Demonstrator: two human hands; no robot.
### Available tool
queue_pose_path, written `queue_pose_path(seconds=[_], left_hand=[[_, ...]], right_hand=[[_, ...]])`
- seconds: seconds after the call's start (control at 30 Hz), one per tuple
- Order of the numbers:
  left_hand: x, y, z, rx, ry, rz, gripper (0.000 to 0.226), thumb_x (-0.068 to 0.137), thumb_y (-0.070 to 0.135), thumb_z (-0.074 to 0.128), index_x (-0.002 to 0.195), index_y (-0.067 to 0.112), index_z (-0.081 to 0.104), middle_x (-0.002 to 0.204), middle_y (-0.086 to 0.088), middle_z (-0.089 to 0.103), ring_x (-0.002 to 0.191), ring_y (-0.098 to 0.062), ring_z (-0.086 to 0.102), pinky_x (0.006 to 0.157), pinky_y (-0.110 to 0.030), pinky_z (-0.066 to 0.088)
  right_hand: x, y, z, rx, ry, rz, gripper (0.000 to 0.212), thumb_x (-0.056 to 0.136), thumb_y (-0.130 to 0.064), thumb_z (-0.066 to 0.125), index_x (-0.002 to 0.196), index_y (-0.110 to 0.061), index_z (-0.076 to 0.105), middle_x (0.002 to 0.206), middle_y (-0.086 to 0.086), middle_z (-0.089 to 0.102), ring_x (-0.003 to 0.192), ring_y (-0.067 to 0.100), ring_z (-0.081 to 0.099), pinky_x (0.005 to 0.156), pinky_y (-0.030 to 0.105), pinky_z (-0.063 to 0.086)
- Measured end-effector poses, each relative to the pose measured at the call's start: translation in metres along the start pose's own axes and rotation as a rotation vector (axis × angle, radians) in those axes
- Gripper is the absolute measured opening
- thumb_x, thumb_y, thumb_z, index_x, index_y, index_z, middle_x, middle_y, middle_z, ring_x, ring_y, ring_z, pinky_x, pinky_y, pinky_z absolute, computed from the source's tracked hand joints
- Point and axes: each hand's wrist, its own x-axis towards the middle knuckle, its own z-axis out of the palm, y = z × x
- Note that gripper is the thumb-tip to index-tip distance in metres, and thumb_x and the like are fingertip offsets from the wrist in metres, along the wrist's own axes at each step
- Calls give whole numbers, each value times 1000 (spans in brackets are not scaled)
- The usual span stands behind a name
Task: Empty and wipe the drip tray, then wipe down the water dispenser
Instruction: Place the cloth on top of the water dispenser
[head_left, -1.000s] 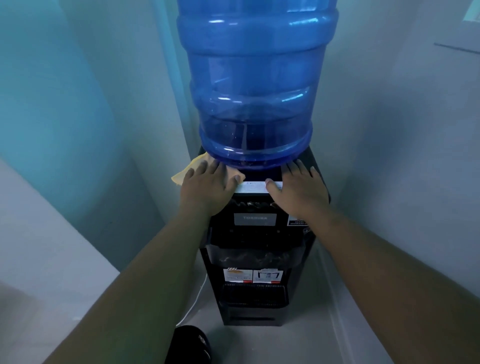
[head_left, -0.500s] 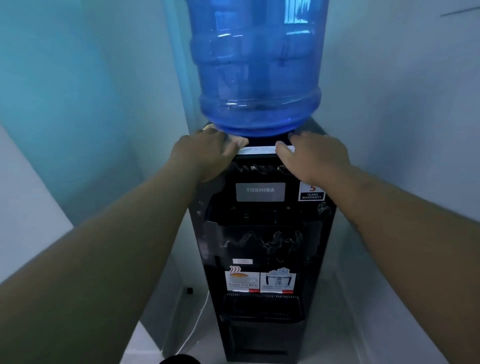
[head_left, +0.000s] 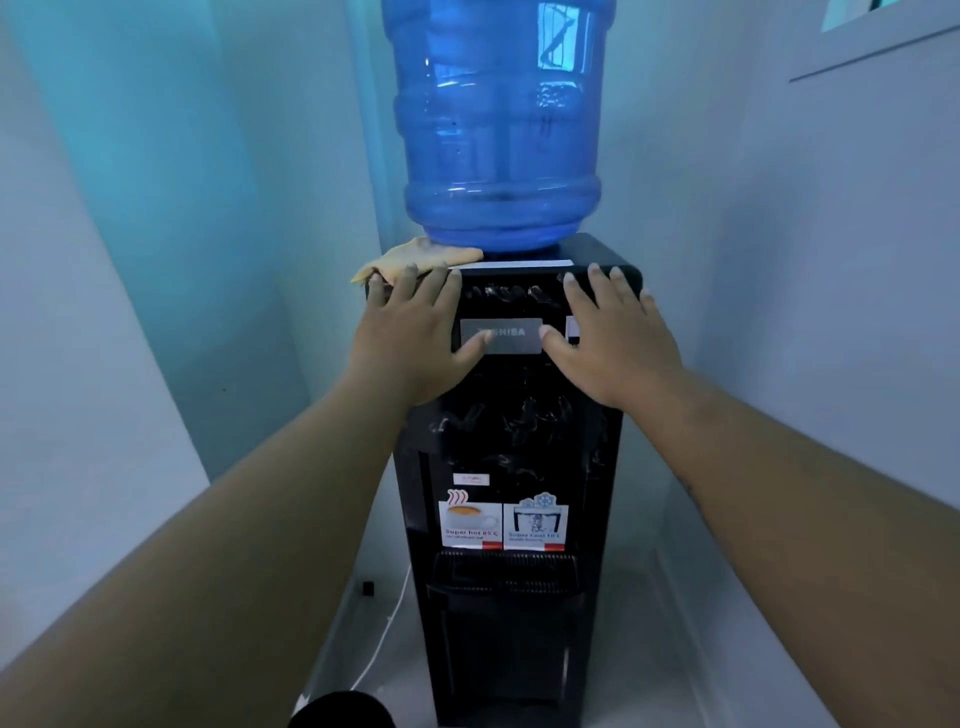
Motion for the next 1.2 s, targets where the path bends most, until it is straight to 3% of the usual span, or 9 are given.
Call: queue_pose_path(seconds=[0.6, 0.87, 1.2], left_hand=[[-215, 60, -43, -88, -137, -15, 80, 95, 61, 33, 158, 17, 12, 165, -3, 19, 149, -30, 19, 121, -51, 16], [-275, 64, 16, -123, -281, -14, 84, 94, 65, 31, 159, 20, 2, 166, -3, 10, 151, -32, 13, 122, -52, 13], [-262, 54, 136, -178, -458, -32, 91, 85, 79, 11, 158, 26, 4, 167, -3, 9, 151, -32, 11, 122, -52, 14]], right_hand=[[-216, -54, -10, 72, -237, 38, 77, 93, -56, 38, 156, -27, 2, 164, 5, 1, 151, 25, -2, 121, 49, 8], [-250, -46, 53, 25, -588, 100, 88, 89, -58, 47, 153, -37, -9, 162, 4, -17, 149, 28, -16, 120, 51, 2], [-221, -30, 172, -63, -716, 77, 86, 89, -58, 46, 153, -39, -8, 164, 2, -11, 150, 27, -9, 118, 51, 7]])
